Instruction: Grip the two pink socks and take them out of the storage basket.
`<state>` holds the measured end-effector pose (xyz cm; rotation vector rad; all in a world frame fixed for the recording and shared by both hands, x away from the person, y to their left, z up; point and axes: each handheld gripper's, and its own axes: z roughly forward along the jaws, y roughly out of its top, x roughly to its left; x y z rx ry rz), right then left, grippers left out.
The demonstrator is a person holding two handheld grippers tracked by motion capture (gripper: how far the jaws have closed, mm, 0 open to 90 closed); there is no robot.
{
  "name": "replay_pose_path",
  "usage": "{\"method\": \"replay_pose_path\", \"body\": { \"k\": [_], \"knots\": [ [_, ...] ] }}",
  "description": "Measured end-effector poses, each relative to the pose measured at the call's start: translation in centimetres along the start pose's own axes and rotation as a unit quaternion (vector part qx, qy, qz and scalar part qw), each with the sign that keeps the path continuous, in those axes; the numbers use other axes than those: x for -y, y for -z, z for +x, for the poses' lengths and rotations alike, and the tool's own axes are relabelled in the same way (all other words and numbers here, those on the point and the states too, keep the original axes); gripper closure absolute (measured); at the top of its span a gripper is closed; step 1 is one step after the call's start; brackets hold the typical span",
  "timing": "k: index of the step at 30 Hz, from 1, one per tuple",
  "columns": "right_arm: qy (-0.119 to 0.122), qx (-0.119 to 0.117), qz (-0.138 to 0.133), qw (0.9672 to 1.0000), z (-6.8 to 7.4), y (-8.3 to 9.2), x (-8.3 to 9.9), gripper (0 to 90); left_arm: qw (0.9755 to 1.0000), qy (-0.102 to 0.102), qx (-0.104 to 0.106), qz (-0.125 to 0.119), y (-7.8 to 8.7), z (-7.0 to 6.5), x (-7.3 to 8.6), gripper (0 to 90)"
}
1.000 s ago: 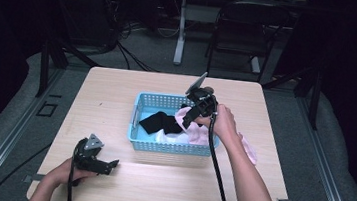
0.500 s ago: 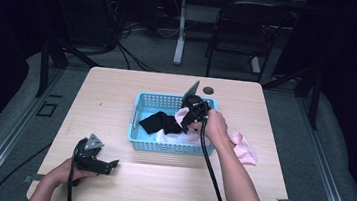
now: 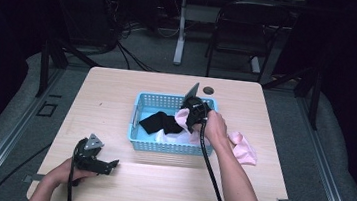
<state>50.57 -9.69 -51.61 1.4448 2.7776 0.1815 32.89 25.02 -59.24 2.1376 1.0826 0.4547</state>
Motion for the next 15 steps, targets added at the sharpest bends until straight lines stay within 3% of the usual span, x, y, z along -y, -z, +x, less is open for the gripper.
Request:
{"method": "replay_pose_path", "body": {
  "k": [4, 5, 6, 9, 15],
  "knots": [
    [0.005, -0.006, -0.012, 0.9999, -0.1, 0.6, 0.3, 76.8, 1.0000, 0.000, 0.000, 0.000, 0.0, 0.0, 0.0, 0.0],
    [0.008, -0.004, -0.017, 0.9998, -0.1, 0.8, 0.4, 77.3, 1.0000, 0.000, 0.000, 0.000, 0.0, 0.0, 0.0, 0.0],
    [0.014, -0.002, -0.002, 0.9999, 0.0, 1.3, 0.4, 77.6, 1.0000, 0.000, 0.000, 0.000, 0.0, 0.0, 0.0, 0.0],
    [0.011, -0.003, -0.023, 0.9997, 0.0, 2.0, 0.7, 78.1, 1.0000, 0.000, 0.000, 0.000, 0.0, 0.0, 0.0, 0.0],
    [0.020, -0.006, -0.037, 0.9991, 0.0, 4.9, 1.2, 77.8, 1.0000, -0.001, 0.000, 0.000, 0.0, 0.0, 0.0, 0.0]
  ]
}}
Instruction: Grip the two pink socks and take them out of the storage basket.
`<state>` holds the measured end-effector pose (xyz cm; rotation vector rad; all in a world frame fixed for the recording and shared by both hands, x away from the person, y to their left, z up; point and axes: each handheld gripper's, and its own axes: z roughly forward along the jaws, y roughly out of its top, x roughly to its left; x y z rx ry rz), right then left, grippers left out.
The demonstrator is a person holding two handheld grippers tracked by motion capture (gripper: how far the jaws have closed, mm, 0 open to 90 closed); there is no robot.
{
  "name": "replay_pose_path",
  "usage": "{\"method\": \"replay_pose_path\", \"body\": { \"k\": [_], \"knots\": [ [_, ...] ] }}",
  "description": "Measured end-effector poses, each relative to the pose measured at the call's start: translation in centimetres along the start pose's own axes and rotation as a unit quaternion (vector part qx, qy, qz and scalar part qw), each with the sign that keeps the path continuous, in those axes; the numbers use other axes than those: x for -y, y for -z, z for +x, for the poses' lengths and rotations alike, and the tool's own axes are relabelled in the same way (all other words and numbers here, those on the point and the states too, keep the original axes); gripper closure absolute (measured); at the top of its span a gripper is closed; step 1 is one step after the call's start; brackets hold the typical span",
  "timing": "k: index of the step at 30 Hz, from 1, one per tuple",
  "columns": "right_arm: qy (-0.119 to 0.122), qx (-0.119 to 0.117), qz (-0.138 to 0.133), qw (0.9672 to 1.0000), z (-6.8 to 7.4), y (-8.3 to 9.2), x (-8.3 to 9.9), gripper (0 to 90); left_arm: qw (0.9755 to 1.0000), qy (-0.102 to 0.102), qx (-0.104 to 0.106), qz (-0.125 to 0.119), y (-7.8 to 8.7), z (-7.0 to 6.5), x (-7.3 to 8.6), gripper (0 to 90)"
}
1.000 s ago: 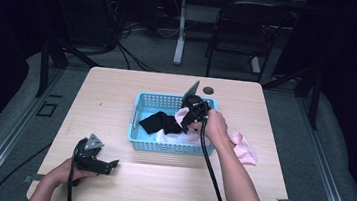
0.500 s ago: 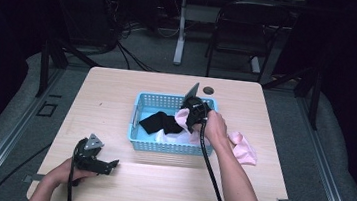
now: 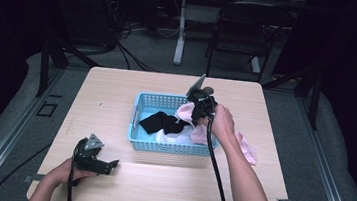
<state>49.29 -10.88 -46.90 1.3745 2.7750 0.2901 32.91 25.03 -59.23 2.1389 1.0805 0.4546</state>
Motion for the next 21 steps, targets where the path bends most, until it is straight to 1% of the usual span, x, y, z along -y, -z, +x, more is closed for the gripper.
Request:
{"method": "replay_pose_path", "body": {
  "k": [2, 3, 5, 7, 10, 11, 12, 13, 16, 18, 20, 21],
  "knots": [
    [0.002, 0.006, -0.003, 1.0000, 0.1, 0.8, 0.1, 77.6, 1.0000, 0.000, 0.000, 0.000, 0.0, 0.0, 0.0, 0.0],
    [0.002, 0.005, -0.006, 1.0000, 0.0, 1.1, 0.1, 77.6, 1.0000, 0.000, 0.000, 0.000, 0.0, 0.0, 0.0, 0.0],
    [0.002, 0.005, -0.012, 0.9999, 0.0, 1.5, 0.1, 77.6, 1.0000, 0.000, 0.000, 0.000, 0.0, 0.0, 0.0, 0.0],
    [0.001, 0.006, -0.010, 0.9999, -0.1, 1.9, 0.1, 77.8, 1.0000, 0.000, 0.000, 0.000, 0.0, 0.0, 0.0, 0.0],
    [0.001, 0.002, -0.010, 1.0000, -0.2, 2.2, 0.1, 77.9, 1.0000, 0.000, 0.000, 0.000, 0.0, 0.0, 0.0, 0.0],
    [-0.003, 0.000, -0.014, 0.9999, -0.1, 2.3, 0.2, 78.0, 1.0000, 0.000, 0.000, 0.000, 0.0, 0.0, 0.0, 0.0],
    [0.002, 0.000, -0.011, 0.9999, -0.2, 2.4, 0.2, 78.0, 1.0000, 0.000, 0.000, 0.000, 0.0, 0.0, 0.0, 0.0],
    [-0.002, -0.004, -0.012, 0.9999, -0.2, 2.5, 0.2, 78.0, 1.0000, 0.000, 0.000, 0.000, 0.0, 0.0, 0.0, 0.0],
    [-0.002, -0.010, -0.013, 0.9999, -0.2, 3.0, 0.2, 78.0, 1.0000, 0.000, 0.000, 0.000, 0.0, 0.0, 0.0, 0.0],
    [-0.001, -0.012, -0.019, 0.9997, -0.3, 3.4, 0.3, 77.9, 1.0000, 0.000, 0.000, 0.000, 0.0, 0.0, 0.0, 0.0],
    [-0.009, -0.017, -0.026, 0.9995, -0.3, 3.8, 0.4, 77.6, 1.0000, 0.000, 0.000, 0.000, 0.0, 0.0, 0.0, 0.0],
    [-0.009, -0.017, -0.026, 0.9995, -0.3, 3.8, 0.4, 77.6, 1.0000, 0.000, 0.000, 0.000, 0.0, 0.0, 0.0, 0.0]
  ]
}}
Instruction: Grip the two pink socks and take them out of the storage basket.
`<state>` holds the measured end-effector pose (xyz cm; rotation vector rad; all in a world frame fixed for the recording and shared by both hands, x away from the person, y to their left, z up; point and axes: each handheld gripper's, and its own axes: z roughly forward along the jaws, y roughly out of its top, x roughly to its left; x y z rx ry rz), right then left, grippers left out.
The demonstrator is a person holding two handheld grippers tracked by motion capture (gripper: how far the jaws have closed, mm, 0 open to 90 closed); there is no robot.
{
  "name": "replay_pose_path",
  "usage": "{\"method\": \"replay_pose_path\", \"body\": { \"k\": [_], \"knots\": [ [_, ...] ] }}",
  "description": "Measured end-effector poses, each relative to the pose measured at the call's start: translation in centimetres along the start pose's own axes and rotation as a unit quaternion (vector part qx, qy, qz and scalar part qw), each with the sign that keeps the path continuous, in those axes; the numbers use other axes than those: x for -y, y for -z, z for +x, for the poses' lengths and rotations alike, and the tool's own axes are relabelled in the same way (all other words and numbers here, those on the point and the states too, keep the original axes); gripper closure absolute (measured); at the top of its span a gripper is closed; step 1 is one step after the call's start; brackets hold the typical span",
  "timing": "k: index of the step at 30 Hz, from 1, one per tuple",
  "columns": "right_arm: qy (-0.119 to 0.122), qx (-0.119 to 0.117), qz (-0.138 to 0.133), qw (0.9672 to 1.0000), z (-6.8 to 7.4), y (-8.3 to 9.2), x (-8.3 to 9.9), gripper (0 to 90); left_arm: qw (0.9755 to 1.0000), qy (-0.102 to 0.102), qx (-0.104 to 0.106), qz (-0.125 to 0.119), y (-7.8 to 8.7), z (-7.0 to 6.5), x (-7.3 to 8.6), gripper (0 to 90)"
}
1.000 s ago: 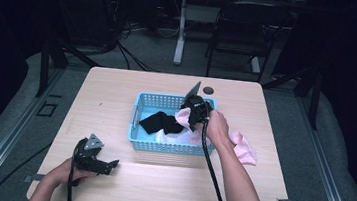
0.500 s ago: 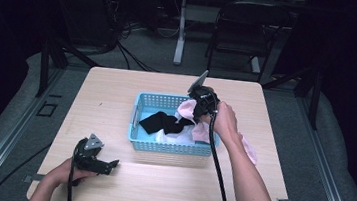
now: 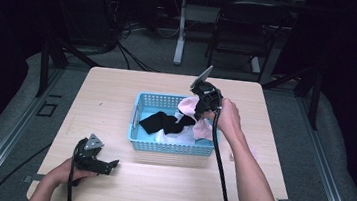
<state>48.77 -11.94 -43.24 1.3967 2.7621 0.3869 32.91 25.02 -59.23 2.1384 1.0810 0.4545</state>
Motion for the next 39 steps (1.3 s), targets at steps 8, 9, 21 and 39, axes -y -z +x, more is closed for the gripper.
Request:
{"method": "replay_pose_path", "body": {
  "k": [8, 9, 21, 39],
  "knots": [
    [-0.007, 0.005, 0.023, 0.9997, -0.8, -0.5, 0.6, 76.4, 1.0000, 0.000, 0.000, 0.000, 0.0, 0.0, 0.0, 0.0],
    [-0.012, 0.011, 0.028, 0.9995, -1.1, -1.0, 0.8, 76.4, 1.0000, 0.000, 0.000, 0.000, 0.0, 0.0, 0.0, 0.0],
    [-0.029, 0.014, 0.028, 0.9991, -1.9, -3.3, 1.8, 71.2, 1.0000, 0.000, 0.000, 0.000, 0.0, 0.0, 0.0, 0.0],
    [-0.026, 0.025, 0.007, 0.9993, -0.8, -5.9, 0.5, 67.8, 1.0000, 0.000, 0.000, 0.000, 0.0, 0.0, 0.0, 0.0]
  ]
}}
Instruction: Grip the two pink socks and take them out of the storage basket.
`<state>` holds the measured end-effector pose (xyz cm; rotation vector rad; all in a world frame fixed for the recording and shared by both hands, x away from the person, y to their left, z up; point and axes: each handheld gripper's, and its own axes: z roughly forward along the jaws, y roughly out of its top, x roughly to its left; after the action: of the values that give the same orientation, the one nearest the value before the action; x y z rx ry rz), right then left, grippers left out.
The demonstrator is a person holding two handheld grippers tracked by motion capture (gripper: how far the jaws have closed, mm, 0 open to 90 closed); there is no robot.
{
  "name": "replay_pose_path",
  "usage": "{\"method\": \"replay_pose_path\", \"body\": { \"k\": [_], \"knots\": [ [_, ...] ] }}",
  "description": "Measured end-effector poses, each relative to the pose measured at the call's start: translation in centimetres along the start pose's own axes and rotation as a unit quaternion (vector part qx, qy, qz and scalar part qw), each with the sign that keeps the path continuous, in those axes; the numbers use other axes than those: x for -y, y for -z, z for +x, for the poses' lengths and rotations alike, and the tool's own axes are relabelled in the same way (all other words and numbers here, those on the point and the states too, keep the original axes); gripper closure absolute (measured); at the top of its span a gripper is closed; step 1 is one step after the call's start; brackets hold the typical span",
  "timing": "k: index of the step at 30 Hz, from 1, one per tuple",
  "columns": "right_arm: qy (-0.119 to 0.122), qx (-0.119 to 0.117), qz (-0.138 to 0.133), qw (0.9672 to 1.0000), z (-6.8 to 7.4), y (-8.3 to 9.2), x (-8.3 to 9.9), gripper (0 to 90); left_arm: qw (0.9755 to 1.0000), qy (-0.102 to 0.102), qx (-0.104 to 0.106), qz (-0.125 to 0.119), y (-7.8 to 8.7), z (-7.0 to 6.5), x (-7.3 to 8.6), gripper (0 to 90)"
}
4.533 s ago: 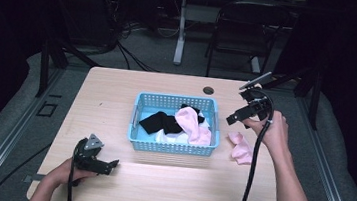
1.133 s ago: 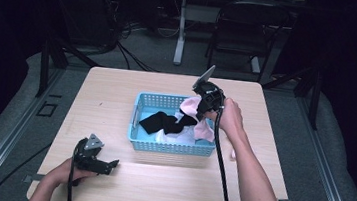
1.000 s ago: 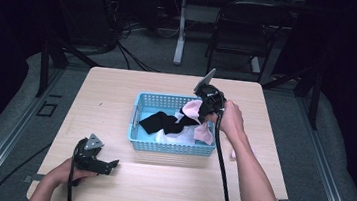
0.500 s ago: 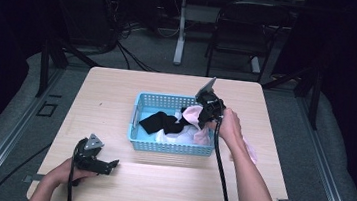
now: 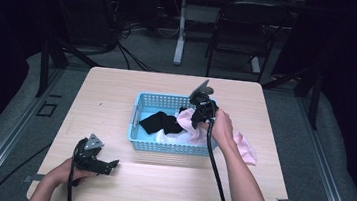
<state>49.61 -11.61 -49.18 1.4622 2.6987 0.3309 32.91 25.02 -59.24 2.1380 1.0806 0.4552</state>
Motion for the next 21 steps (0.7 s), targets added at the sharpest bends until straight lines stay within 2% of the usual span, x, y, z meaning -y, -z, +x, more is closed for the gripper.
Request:
{"method": "replay_pose_path", "body": {
  "k": [1, 2, 4, 6, 8, 9, 13, 15, 18, 21],
  "knots": [
    [-0.003, 0.001, -0.003, 1.0000, 0.1, -0.2, -0.1, 70.6, 1.0000, 0.000, 0.000, 0.000, 0.0, 0.0, 0.0, 0.0],
    [0.005, 0.003, 0.005, 1.0000, 0.0, -0.2, -0.2, 72.6, 1.0000, 0.000, 0.000, 0.000, 0.0, 0.0, 0.0, 0.0],
    [0.000, 0.003, 0.005, 1.0000, 0.0, -0.5, -0.3, 81.4, 1.0000, 0.000, 0.000, 0.000, 0.0, 0.0, 0.0, 0.0],
    [-0.002, 0.005, 0.001, 1.0000, -0.1, -0.4, -0.2, 85.5, 1.0000, 0.000, 0.000, 0.000, 0.0, 0.0, 0.0, 0.0],
    [-0.004, 0.004, -0.008, 0.9999, 0.0, 0.0, -0.1, 86.2, 1.0000, 0.000, 0.000, 0.000, 0.0, 0.0, 0.0, 0.0],
    [0.001, 0.001, -0.002, 1.0000, 0.0, 0.5, 0.0, 86.2, 1.0000, 0.000, 0.000, 0.000, 0.0, 0.0, 0.0, 0.0],
    [0.003, -0.006, -0.007, 1.0000, 0.0, 2.3, 0.2, 86.1, 1.0000, 0.000, 0.000, 0.000, 0.0, 0.0, 0.0, 0.0],
    [0.001, -0.004, -0.019, 0.9998, 0.2, 3.2, 0.3, 86.1, 1.0000, 0.000, 0.000, 0.000, 0.0, 0.0, 0.0, 0.0],
    [0.015, 0.002, -0.014, 0.9998, 0.2, 4.5, 0.2, 86.3, 1.0000, 0.000, 0.000, 0.001, 0.0, 0.0, 0.0, 0.0],
    [0.015, 0.000, -0.020, 0.9997, 0.3, 5.4, 0.3, 86.5, 1.0000, 0.000, 0.001, 0.001, 0.0, 0.0, 0.0, 0.0]
  ]
}}
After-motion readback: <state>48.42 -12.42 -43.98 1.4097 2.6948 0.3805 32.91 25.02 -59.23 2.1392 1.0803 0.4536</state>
